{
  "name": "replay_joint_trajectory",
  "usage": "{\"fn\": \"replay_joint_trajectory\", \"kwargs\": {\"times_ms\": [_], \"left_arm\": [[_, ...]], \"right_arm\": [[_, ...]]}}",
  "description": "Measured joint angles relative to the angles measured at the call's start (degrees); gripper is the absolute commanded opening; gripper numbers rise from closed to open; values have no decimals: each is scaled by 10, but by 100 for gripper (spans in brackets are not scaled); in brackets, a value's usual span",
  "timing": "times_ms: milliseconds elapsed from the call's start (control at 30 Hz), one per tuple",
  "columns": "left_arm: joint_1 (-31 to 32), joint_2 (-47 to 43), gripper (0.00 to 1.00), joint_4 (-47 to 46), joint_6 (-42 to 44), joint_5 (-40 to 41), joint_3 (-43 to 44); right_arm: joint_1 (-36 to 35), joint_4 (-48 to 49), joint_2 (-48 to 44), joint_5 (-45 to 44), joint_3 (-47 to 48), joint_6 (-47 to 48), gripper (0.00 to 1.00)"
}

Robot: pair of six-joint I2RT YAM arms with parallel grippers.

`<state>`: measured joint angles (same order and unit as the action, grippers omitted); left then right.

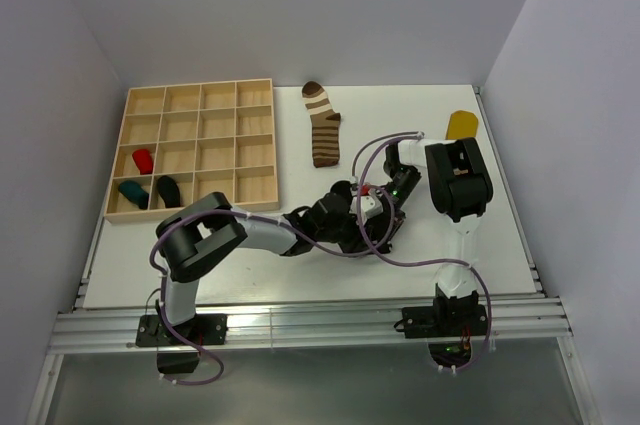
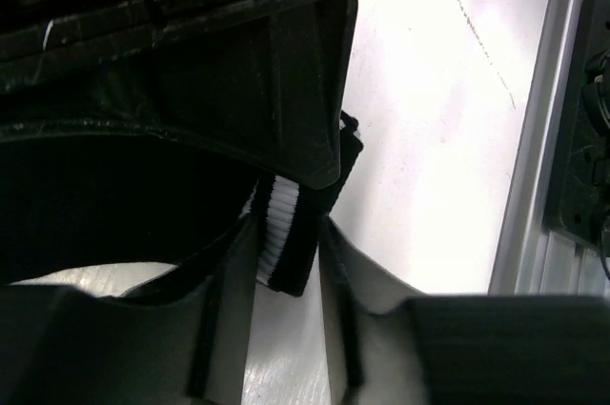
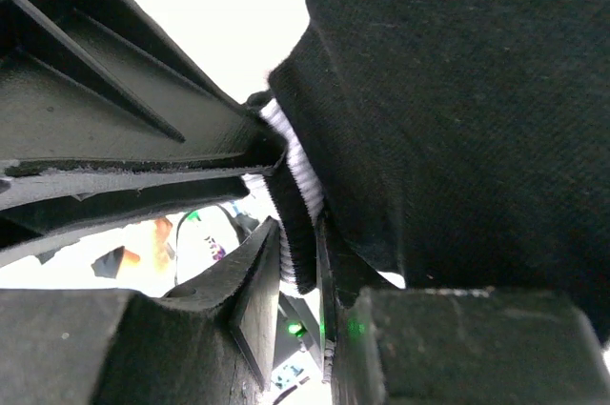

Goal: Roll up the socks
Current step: Roll the sock at the center of the board.

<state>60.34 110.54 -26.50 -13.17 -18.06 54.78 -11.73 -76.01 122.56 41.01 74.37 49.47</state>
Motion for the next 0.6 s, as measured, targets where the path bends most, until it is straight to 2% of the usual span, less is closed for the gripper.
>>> {"fn": "replay_joint_trajectory", "kwargs": {"times_ms": [67, 100, 233, 400, 600], "left_arm": [[0, 1, 23, -10, -9, 0, -5], [0, 2, 16, -17, -14, 0, -9], [-2, 8, 0, -35, -36, -7, -12], [-14, 10, 0, -63, -72, -38, -29], [-47, 16, 0, -106, -139, -122, -59]], "right_arm": [[0, 0, 0, 0, 0, -6, 21], [0, 1, 0, 0, 0, -9, 22], [0, 8, -8, -1, -3, -23, 27], [0, 49, -60, 4, -21, -43, 41], [14, 116, -151, 18, -24, -80, 43]]}}
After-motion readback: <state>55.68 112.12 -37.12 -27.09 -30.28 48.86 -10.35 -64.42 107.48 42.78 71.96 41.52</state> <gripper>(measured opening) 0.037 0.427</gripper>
